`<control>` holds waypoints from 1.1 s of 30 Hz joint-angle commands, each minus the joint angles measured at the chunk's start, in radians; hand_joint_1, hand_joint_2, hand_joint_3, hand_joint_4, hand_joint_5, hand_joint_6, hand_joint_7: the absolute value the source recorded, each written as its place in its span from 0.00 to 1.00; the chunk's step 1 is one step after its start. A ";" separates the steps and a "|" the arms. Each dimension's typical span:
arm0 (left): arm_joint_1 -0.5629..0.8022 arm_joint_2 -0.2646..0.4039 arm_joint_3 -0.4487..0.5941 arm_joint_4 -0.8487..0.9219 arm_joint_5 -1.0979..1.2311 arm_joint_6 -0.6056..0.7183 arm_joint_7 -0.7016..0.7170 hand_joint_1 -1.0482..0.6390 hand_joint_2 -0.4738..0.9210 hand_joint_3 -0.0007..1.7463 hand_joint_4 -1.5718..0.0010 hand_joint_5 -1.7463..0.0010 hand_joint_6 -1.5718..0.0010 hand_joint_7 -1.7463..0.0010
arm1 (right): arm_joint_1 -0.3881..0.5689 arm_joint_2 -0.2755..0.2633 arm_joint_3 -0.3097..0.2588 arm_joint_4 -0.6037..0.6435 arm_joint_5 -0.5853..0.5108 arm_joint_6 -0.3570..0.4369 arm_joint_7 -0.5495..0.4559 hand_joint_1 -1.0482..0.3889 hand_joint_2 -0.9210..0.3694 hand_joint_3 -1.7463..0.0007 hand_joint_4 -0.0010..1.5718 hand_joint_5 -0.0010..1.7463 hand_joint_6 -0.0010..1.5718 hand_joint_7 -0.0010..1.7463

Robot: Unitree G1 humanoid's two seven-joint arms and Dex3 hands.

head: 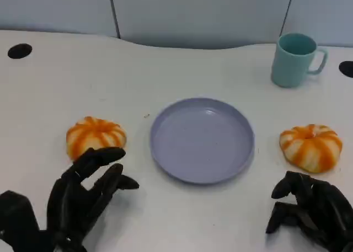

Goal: Grasp the bread from the table and place it into the plate.

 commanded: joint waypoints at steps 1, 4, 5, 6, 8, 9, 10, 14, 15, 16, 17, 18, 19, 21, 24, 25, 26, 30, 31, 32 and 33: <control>-0.018 0.028 -0.007 0.039 0.038 -0.137 -0.045 0.39 1.00 0.07 0.58 0.48 0.55 0.79 | 0.014 0.000 0.002 0.013 -0.006 -0.014 0.004 0.44 0.00 0.73 0.76 0.66 0.70 0.62; -0.036 0.083 -0.040 0.079 0.163 -0.318 -0.038 0.38 1.00 0.08 0.63 0.54 0.59 0.86 | 0.014 0.006 0.006 0.009 -0.007 -0.010 -0.005 0.44 0.00 0.73 0.76 0.66 0.70 0.62; -0.042 0.116 -0.059 0.090 0.243 -0.397 -0.015 0.37 1.00 0.09 0.70 0.61 0.65 0.92 | 0.014 0.008 0.008 0.008 -0.009 -0.012 -0.005 0.44 0.00 0.73 0.76 0.66 0.70 0.62; -0.048 0.141 -0.073 0.098 0.305 -0.452 0.007 0.37 1.00 0.10 0.75 0.64 0.68 0.95 | 0.016 0.010 0.009 0.007 -0.009 -0.015 -0.004 0.43 0.00 0.73 0.76 0.66 0.71 0.62; -0.057 0.173 -0.089 0.109 0.391 -0.505 0.059 0.37 1.00 0.10 0.82 0.69 0.72 0.98 | 0.019 0.010 0.010 0.008 -0.009 -0.023 0.003 0.43 0.00 0.72 0.76 0.66 0.71 0.61; -0.061 0.186 -0.096 0.113 0.426 -0.523 0.087 0.37 1.00 0.10 0.85 0.71 0.73 0.98 | 0.019 0.009 0.011 0.009 -0.008 -0.027 0.007 0.44 0.00 0.72 0.76 0.66 0.71 0.61; -0.064 0.195 -0.102 0.117 0.450 -0.536 0.109 0.36 1.00 0.10 0.87 0.72 0.74 0.99 | 0.019 0.009 0.011 0.010 -0.008 -0.030 0.009 0.44 0.00 0.72 0.76 0.66 0.71 0.61; -0.092 0.303 -0.134 0.060 0.761 -0.583 0.325 0.33 1.00 0.06 0.95 0.77 0.81 1.00 | 0.018 0.011 0.010 0.006 -0.007 -0.022 0.005 0.44 0.00 0.71 0.76 0.67 0.72 0.60; -0.096 0.327 -0.142 0.038 0.838 -0.576 0.380 0.32 1.00 0.05 0.96 0.78 0.82 1.00 | 0.015 0.011 0.010 0.013 -0.008 -0.029 0.009 0.44 0.00 0.71 0.76 0.67 0.72 0.60; -0.099 0.347 -0.151 0.020 0.902 -0.565 0.430 0.31 1.00 0.04 0.97 0.78 0.83 1.00 | 0.012 0.011 0.009 0.018 -0.008 -0.032 0.010 0.43 0.00 0.71 0.77 0.67 0.72 0.60; -0.100 0.363 -0.161 -0.001 0.953 -0.546 0.472 0.30 1.00 0.03 0.97 0.79 0.84 1.00 | 0.011 0.012 0.008 0.016 -0.007 -0.024 0.006 0.43 0.00 0.72 0.77 0.66 0.73 0.59; -0.101 0.374 -0.170 -0.014 0.986 -0.532 0.505 0.29 1.00 0.03 0.98 0.80 0.85 1.00 | 0.011 0.012 0.007 0.014 -0.006 -0.017 0.002 0.43 0.00 0.73 0.77 0.66 0.73 0.59; -0.101 0.388 -0.179 -0.040 1.029 -0.509 0.538 0.28 1.00 0.02 0.98 0.80 0.85 1.00 | 0.012 0.013 0.006 0.013 -0.004 -0.017 0.003 0.42 0.00 0.73 0.77 0.66 0.74 0.59; -0.103 0.417 -0.202 -0.087 1.107 -0.464 0.596 0.27 0.99 0.01 1.00 0.82 0.86 1.00 | 0.012 0.013 0.004 0.015 -0.001 -0.018 0.006 0.44 0.00 0.73 0.77 0.66 0.73 0.58; -0.120 0.474 -0.262 -0.139 1.311 -0.368 0.753 0.25 0.99 0.01 0.98 0.83 0.85 0.99 | 0.011 0.011 0.003 0.014 -0.002 -0.013 0.002 0.43 0.00 0.73 0.77 0.66 0.73 0.58; -0.131 0.493 -0.288 -0.149 1.380 -0.325 0.801 0.24 0.99 0.01 0.98 0.83 0.84 0.99 | 0.011 0.011 0.004 0.011 -0.004 -0.009 -0.002 0.43 0.00 0.73 0.77 0.66 0.73 0.59; -0.140 0.504 -0.311 -0.157 1.427 -0.282 0.822 0.24 0.99 0.00 0.98 0.83 0.84 0.99 | 0.011 0.010 0.003 0.011 -0.004 -0.007 -0.002 0.43 0.00 0.74 0.77 0.66 0.73 0.59; -0.173 0.518 -0.377 -0.172 1.470 -0.148 0.780 0.24 0.99 0.00 0.98 0.84 0.85 1.00 | 0.008 0.008 0.001 0.018 -0.002 -0.014 0.006 0.43 0.00 0.73 0.77 0.66 0.73 0.59; -0.178 0.520 -0.389 -0.176 1.463 -0.124 0.760 0.24 0.99 0.00 0.98 0.85 0.85 1.00 | 0.008 0.008 0.000 0.019 -0.001 -0.015 0.008 0.43 0.00 0.73 0.78 0.66 0.73 0.59; -0.192 0.521 -0.405 -0.172 1.460 -0.096 0.733 0.24 0.98 0.00 0.98 0.85 0.86 1.00 | 0.009 0.007 0.000 0.015 -0.002 -0.014 0.006 0.44 0.00 0.73 0.78 0.66 0.73 0.59; -0.214 0.521 -0.424 -0.154 1.464 -0.069 0.708 0.23 0.98 0.00 0.98 0.85 0.86 1.00 | 0.012 0.006 0.001 0.006 -0.003 -0.003 0.001 0.44 0.00 0.73 0.78 0.66 0.73 0.59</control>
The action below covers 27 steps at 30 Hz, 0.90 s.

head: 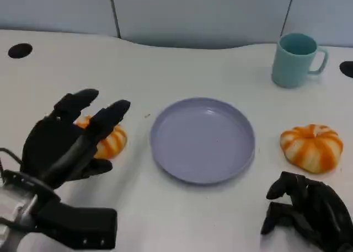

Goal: Grasp the bread from the table and place it into the plate.

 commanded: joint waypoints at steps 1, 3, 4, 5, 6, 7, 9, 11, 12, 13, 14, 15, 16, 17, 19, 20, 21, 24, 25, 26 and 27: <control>-0.066 0.022 -0.068 0.029 0.005 0.102 -0.091 0.23 0.97 0.00 0.98 0.86 0.86 1.00 | 0.013 -0.014 -0.007 -0.007 0.000 0.024 -0.009 0.44 0.00 0.73 0.78 0.66 0.73 0.59; -0.106 0.021 -0.101 0.081 -0.001 0.130 -0.106 0.23 0.96 0.00 0.97 0.86 0.86 1.00 | 0.015 -0.014 -0.009 -0.010 0.004 0.030 -0.005 0.44 0.00 0.73 0.77 0.66 0.72 0.61; -0.121 0.022 -0.115 0.100 -0.006 0.140 -0.111 0.23 0.96 0.00 0.98 0.86 0.87 1.00 | 0.015 -0.014 -0.011 -0.009 0.006 0.030 -0.003 0.44 0.00 0.74 0.77 0.66 0.71 0.61; -0.131 0.024 -0.126 0.112 -0.012 0.148 -0.114 0.23 0.96 0.00 0.98 0.87 0.87 1.00 | 0.015 -0.014 -0.011 -0.009 0.006 0.030 -0.002 0.44 0.00 0.74 0.77 0.66 0.71 0.62; -0.137 0.027 -0.136 0.118 -0.017 0.154 -0.115 0.23 0.96 0.00 0.97 0.87 0.87 1.00 | 0.015 -0.014 -0.012 -0.010 0.006 0.031 -0.002 0.44 0.00 0.74 0.77 0.65 0.71 0.62; -0.140 0.030 -0.143 0.120 -0.023 0.158 -0.112 0.24 0.96 0.00 0.97 0.87 0.87 1.00 | 0.015 -0.014 -0.012 -0.010 0.006 0.032 -0.002 0.44 0.00 0.74 0.77 0.65 0.71 0.62; -0.217 0.018 -0.178 0.244 -0.036 0.161 -0.140 0.25 0.95 0.00 0.98 0.88 0.88 1.00 | 0.018 -0.014 -0.015 -0.017 0.009 0.043 -0.005 0.44 0.00 0.74 0.77 0.65 0.71 0.62; -0.275 0.010 -0.207 0.335 -0.047 0.167 -0.162 0.26 0.94 0.00 0.98 0.89 0.88 1.00 | 0.022 -0.014 -0.016 -0.026 0.010 0.053 -0.008 0.43 0.00 0.74 0.77 0.65 0.70 0.62; -0.300 0.008 -0.223 0.370 -0.050 0.175 -0.174 0.26 0.95 0.00 0.99 0.90 0.90 1.00 | 0.023 -0.015 -0.017 -0.030 0.011 0.060 -0.007 0.43 0.00 0.75 0.77 0.66 0.70 0.63; -0.318 0.006 -0.235 0.395 -0.055 0.180 -0.181 0.27 0.95 0.00 1.00 0.92 0.92 1.00 | 0.024 -0.015 -0.018 -0.033 0.012 0.065 -0.006 0.43 0.00 0.75 0.77 0.66 0.69 0.64; -0.331 0.006 -0.246 0.413 -0.060 0.183 -0.184 0.27 0.95 0.01 1.00 0.92 0.92 1.00 | 0.024 -0.015 -0.018 -0.035 0.013 0.068 -0.006 0.43 0.00 0.75 0.76 0.66 0.69 0.65; -0.353 0.001 -0.261 0.445 -0.060 0.191 -0.188 0.27 0.95 0.00 1.00 0.92 0.92 1.00 | 0.026 -0.017 -0.018 -0.038 0.014 0.071 -0.003 0.43 0.00 0.75 0.76 0.67 0.68 0.65; -0.381 -0.005 -0.282 0.485 -0.056 0.197 -0.195 0.27 0.95 0.00 1.00 0.93 0.93 1.00 | 0.028 -0.017 -0.019 -0.034 0.014 0.064 0.001 0.43 0.00 0.75 0.76 0.66 0.68 0.65; -0.402 -0.009 -0.299 0.517 -0.054 0.201 -0.198 0.26 0.96 0.00 1.00 0.94 0.93 1.00 | 0.029 -0.018 -0.019 -0.032 0.013 0.058 0.005 0.43 0.00 0.75 0.76 0.66 0.68 0.66; -0.445 -0.020 -0.333 0.585 -0.054 0.210 -0.215 0.26 0.97 0.01 1.00 0.96 0.94 1.00 | 0.033 -0.017 -0.020 -0.035 0.014 0.059 0.006 0.43 0.00 0.75 0.76 0.66 0.68 0.65; -0.466 -0.029 -0.349 0.623 -0.055 0.215 -0.221 0.26 0.97 0.01 1.00 0.97 0.94 1.00 | 0.035 -0.018 -0.019 -0.036 0.013 0.052 0.011 0.43 0.00 0.75 0.76 0.66 0.68 0.65; -0.488 -0.038 -0.363 0.664 -0.056 0.218 -0.223 0.26 0.97 0.00 1.00 0.98 0.95 1.00 | 0.038 -0.018 -0.018 -0.037 0.011 0.047 0.012 0.43 0.00 0.74 0.76 0.66 0.68 0.65; -0.529 -0.055 -0.393 0.746 -0.069 0.217 -0.212 0.25 0.96 0.00 0.99 0.98 0.94 1.00 | 0.044 -0.016 -0.017 -0.040 0.012 0.042 0.015 0.43 0.00 0.74 0.76 0.66 0.68 0.64; -0.544 -0.063 -0.398 0.776 -0.075 0.218 -0.215 0.25 0.96 0.00 0.99 0.98 0.95 1.00 | 0.047 -0.016 -0.017 -0.045 0.014 0.049 0.013 0.43 0.00 0.74 0.75 0.66 0.68 0.64; -0.559 -0.072 -0.403 0.807 -0.082 0.217 -0.215 0.25 0.96 0.00 1.00 0.98 0.95 1.00 | 0.050 -0.015 -0.017 -0.049 0.016 0.053 0.014 0.43 0.00 0.74 0.75 0.67 0.68 0.64; -0.570 -0.078 -0.408 0.831 -0.087 0.215 -0.214 0.26 0.96 0.00 0.99 0.98 0.95 1.00 | 0.052 -0.015 -0.017 -0.053 0.017 0.056 0.014 0.43 0.00 0.73 0.75 0.67 0.68 0.64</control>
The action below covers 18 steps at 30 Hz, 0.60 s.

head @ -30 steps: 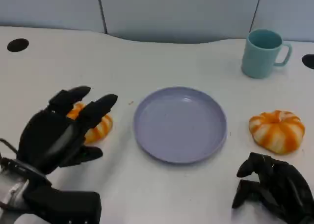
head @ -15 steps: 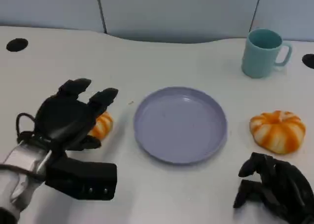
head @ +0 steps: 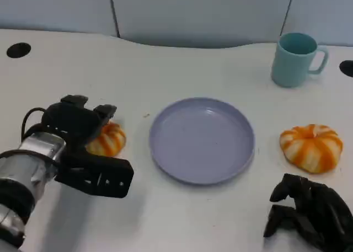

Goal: Grasp the bread from the table and place it into the plate.

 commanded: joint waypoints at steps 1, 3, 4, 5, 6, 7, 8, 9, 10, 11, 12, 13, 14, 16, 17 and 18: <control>-0.072 -0.021 -0.023 0.116 -0.035 -0.002 -0.005 0.26 0.96 0.00 0.99 0.98 0.95 1.00 | 0.027 -0.011 -0.004 -0.012 0.007 0.017 0.000 0.43 0.00 0.73 0.75 0.67 0.68 0.64; -0.092 -0.031 -0.036 0.155 -0.044 -0.006 0.001 0.26 0.96 0.00 0.99 0.98 0.94 1.00 | 0.029 -0.011 -0.004 -0.012 0.008 0.012 0.003 0.44 0.00 0.73 0.75 0.67 0.68 0.64; -0.104 -0.038 -0.045 0.174 -0.044 -0.006 0.005 0.26 0.96 0.00 0.98 0.98 0.94 1.00 | 0.029 -0.012 -0.004 -0.010 0.006 0.009 0.002 0.43 0.00 0.73 0.75 0.67 0.68 0.64; -0.114 -0.044 -0.054 0.191 -0.044 -0.003 0.007 0.26 0.96 0.00 0.98 0.98 0.94 0.99 | 0.028 -0.012 -0.003 -0.010 0.004 0.010 -0.001 0.43 0.00 0.73 0.75 0.67 0.69 0.64; -0.125 -0.052 -0.066 0.208 -0.041 0.003 0.009 0.26 0.96 0.00 0.98 0.98 0.94 0.99 | 0.028 -0.012 -0.004 -0.009 0.004 0.010 -0.001 0.43 0.00 0.74 0.76 0.67 0.69 0.64; -0.132 -0.058 -0.075 0.220 -0.039 0.008 0.011 0.26 0.96 0.00 0.97 0.98 0.93 0.99 | 0.029 -0.012 -0.005 -0.008 0.004 0.009 0.000 0.43 0.00 0.74 0.76 0.67 0.69 0.64; -0.140 -0.067 -0.083 0.234 -0.038 0.017 0.013 0.27 0.96 0.00 0.97 0.98 0.93 0.99 | 0.028 -0.012 -0.006 -0.010 0.008 0.015 -0.001 0.43 0.00 0.74 0.76 0.67 0.69 0.64; -0.146 -0.075 -0.090 0.245 -0.039 0.026 0.010 0.27 0.95 0.00 0.96 0.98 0.93 0.99 | 0.028 -0.011 -0.007 -0.011 0.010 0.019 -0.002 0.43 0.00 0.74 0.76 0.67 0.69 0.64; -0.150 -0.081 -0.094 0.253 -0.043 0.031 0.009 0.28 0.94 0.00 0.97 0.98 0.93 1.00 | 0.028 -0.011 -0.008 -0.012 0.011 0.022 -0.003 0.43 0.00 0.75 0.76 0.67 0.70 0.64; -0.153 -0.084 -0.098 0.259 -0.046 0.034 0.009 0.28 0.94 0.00 0.97 0.98 0.93 1.00 | 0.028 -0.011 -0.008 -0.012 0.012 0.023 -0.004 0.43 0.00 0.75 0.76 0.67 0.70 0.64; -0.160 -0.093 -0.103 0.268 -0.046 0.037 0.012 0.28 0.94 0.00 0.97 0.98 0.93 1.00 | 0.031 -0.012 -0.007 -0.013 0.011 0.015 0.000 0.43 0.00 0.75 0.76 0.67 0.70 0.64; -0.166 -0.102 -0.104 0.276 -0.049 0.039 0.013 0.27 0.94 0.00 0.97 0.98 0.93 1.00 | 0.035 -0.013 -0.007 -0.013 0.011 0.009 0.004 0.43 0.00 0.74 0.76 0.67 0.69 0.64; -0.170 -0.108 -0.105 0.282 -0.052 0.041 0.014 0.27 0.93 0.00 0.97 0.98 0.94 1.00 | 0.037 -0.014 -0.006 -0.013 0.011 0.004 0.008 0.43 0.00 0.74 0.76 0.66 0.69 0.63; -0.174 -0.112 -0.108 0.289 -0.056 0.042 0.015 0.26 0.93 0.00 0.97 0.98 0.94 1.00 | 0.039 -0.014 -0.006 -0.013 0.011 0.002 0.010 0.43 0.00 0.74 0.76 0.66 0.69 0.63; -0.180 -0.121 -0.111 0.293 -0.057 0.046 0.009 0.26 0.93 0.00 0.96 0.98 0.94 1.00 | 0.043 -0.015 -0.007 -0.017 0.009 0.001 0.009 0.43 0.00 0.73 0.76 0.66 0.70 0.63; -0.184 -0.129 -0.112 0.298 -0.058 0.050 0.003 0.26 0.93 0.00 0.96 0.98 0.93 1.00 | 0.046 -0.014 -0.007 -0.020 0.009 0.000 0.008 0.43 0.00 0.74 0.76 0.66 0.70 0.63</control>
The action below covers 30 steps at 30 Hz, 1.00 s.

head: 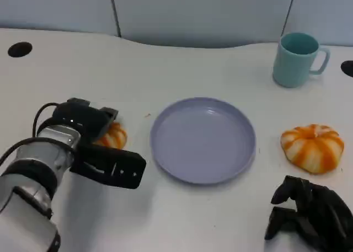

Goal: Grasp the bread from the table and place it into the plate.

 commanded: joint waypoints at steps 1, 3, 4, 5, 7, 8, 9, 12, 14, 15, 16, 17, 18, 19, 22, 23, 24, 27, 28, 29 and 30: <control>-0.034 -0.020 -0.010 0.023 -0.018 0.017 -0.007 0.26 0.92 0.00 0.96 0.98 0.93 1.00 | 0.031 -0.014 -0.007 -0.008 0.002 -0.001 -0.001 0.43 0.00 0.74 0.76 0.66 0.70 0.63; -0.035 -0.029 -0.009 0.027 -0.025 0.021 -0.017 0.27 0.92 0.00 0.96 0.98 0.93 0.99 | 0.034 -0.014 -0.010 -0.011 0.007 0.002 0.002 0.43 0.00 0.74 0.76 0.66 0.70 0.63; -0.033 -0.034 -0.010 0.030 -0.028 0.021 -0.022 0.28 0.92 0.00 0.95 0.97 0.92 0.99 | 0.035 -0.014 -0.012 -0.010 0.012 0.001 0.005 0.43 0.00 0.74 0.76 0.66 0.70 0.63; -0.031 -0.037 -0.007 0.032 -0.037 0.017 -0.035 0.29 0.92 0.00 0.93 0.97 0.91 0.99 | 0.038 -0.015 -0.012 -0.011 0.011 -0.005 0.008 0.43 0.00 0.74 0.76 0.66 0.70 0.63; -0.028 -0.039 -0.006 0.035 -0.050 0.012 -0.049 0.32 0.94 0.01 0.90 0.95 0.89 0.98 | 0.041 -0.016 -0.011 -0.011 0.009 -0.014 0.011 0.43 0.00 0.74 0.76 0.66 0.70 0.63; -0.025 -0.039 -0.002 0.036 -0.059 0.008 -0.065 0.32 0.94 0.01 0.89 0.95 0.88 0.98 | 0.044 -0.016 -0.011 -0.016 0.011 -0.011 0.011 0.43 0.00 0.73 0.76 0.66 0.70 0.62; -0.020 -0.039 0.011 0.038 -0.077 0.003 -0.086 0.34 0.94 0.01 0.88 0.95 0.87 0.98 | 0.049 -0.013 -0.014 -0.024 0.015 -0.006 0.007 0.43 0.00 0.73 0.75 0.66 0.70 0.62; -0.008 -0.041 0.026 0.039 -0.110 0.006 -0.121 0.39 0.95 0.00 0.84 0.94 0.84 0.98 | 0.062 -0.004 -0.021 -0.044 0.027 0.001 -0.004 0.44 0.00 0.74 0.75 0.66 0.70 0.63; -0.006 -0.043 0.025 0.040 -0.120 0.019 -0.132 0.41 0.95 0.00 0.82 0.94 0.83 0.98 | 0.066 -0.004 -0.021 -0.048 0.029 0.000 -0.006 0.44 0.00 0.74 0.75 0.66 0.70 0.63; -0.006 -0.045 0.024 0.041 -0.124 0.025 -0.136 0.41 0.96 0.01 0.81 0.94 0.82 0.98 | 0.067 -0.005 -0.020 -0.049 0.031 0.001 -0.007 0.43 0.00 0.74 0.75 0.67 0.69 0.64; -0.006 -0.045 0.024 0.041 -0.127 0.028 -0.139 0.40 0.96 0.01 0.81 0.94 0.81 0.98 | 0.068 -0.006 -0.019 -0.050 0.033 0.002 -0.007 0.43 0.00 0.74 0.74 0.68 0.69 0.65; -0.006 -0.045 0.023 0.041 -0.130 0.030 -0.141 0.40 0.96 0.01 0.80 0.95 0.81 0.98 | 0.068 -0.006 -0.019 -0.051 0.034 0.002 -0.008 0.43 0.00 0.74 0.74 0.68 0.69 0.65; -0.006 -0.048 0.021 0.043 -0.129 0.043 -0.149 0.40 0.97 0.01 0.79 0.94 0.80 0.98 | 0.070 -0.007 -0.020 -0.056 0.037 0.009 -0.010 0.43 0.00 0.74 0.74 0.68 0.68 0.65; -0.006 -0.049 0.019 0.044 -0.129 0.055 -0.154 0.41 0.99 0.01 0.76 0.94 0.78 0.98 | 0.072 -0.008 -0.021 -0.061 0.040 0.015 -0.013 0.43 0.00 0.74 0.75 0.69 0.68 0.65; -0.001 -0.045 0.012 0.045 -0.122 0.064 -0.145 0.39 1.00 0.02 0.67 0.93 0.72 0.98 | 0.077 -0.008 -0.021 -0.072 0.042 0.023 -0.018 0.43 0.00 0.74 0.75 0.68 0.68 0.65; 0.001 -0.043 0.005 0.044 -0.115 0.064 -0.133 0.39 1.00 0.02 0.62 0.91 0.70 0.97 | 0.078 -0.008 -0.021 -0.075 0.041 0.024 -0.020 0.43 0.00 0.74 0.76 0.68 0.68 0.66; 0.006 -0.041 0.000 0.043 -0.111 0.064 -0.117 0.40 1.00 0.03 0.58 0.89 0.68 0.97 | 0.080 -0.009 -0.020 -0.079 0.041 0.026 -0.022 0.43 0.00 0.74 0.76 0.68 0.68 0.66; 0.027 -0.030 -0.001 0.041 -0.111 0.047 -0.043 0.45 1.00 0.07 0.49 0.80 0.57 0.97 | 0.084 -0.009 -0.019 -0.092 0.041 0.037 -0.031 0.43 0.00 0.74 0.77 0.68 0.68 0.66; 0.036 -0.025 0.000 0.041 -0.112 0.034 -0.011 0.46 1.00 0.08 0.47 0.77 0.52 0.97 | 0.086 -0.009 -0.019 -0.097 0.042 0.043 -0.035 0.43 0.00 0.74 0.77 0.68 0.68 0.66; 0.041 -0.022 0.000 0.041 -0.113 0.026 0.011 0.47 1.00 0.09 0.46 0.75 0.48 0.97 | 0.087 -0.009 -0.019 -0.101 0.043 0.047 -0.038 0.43 0.00 0.74 0.77 0.68 0.68 0.66; 0.044 -0.021 0.000 0.042 -0.114 0.021 0.024 0.47 1.00 0.09 0.45 0.73 0.46 0.97 | 0.087 -0.008 -0.019 -0.103 0.043 0.050 -0.040 0.43 0.00 0.74 0.77 0.68 0.68 0.67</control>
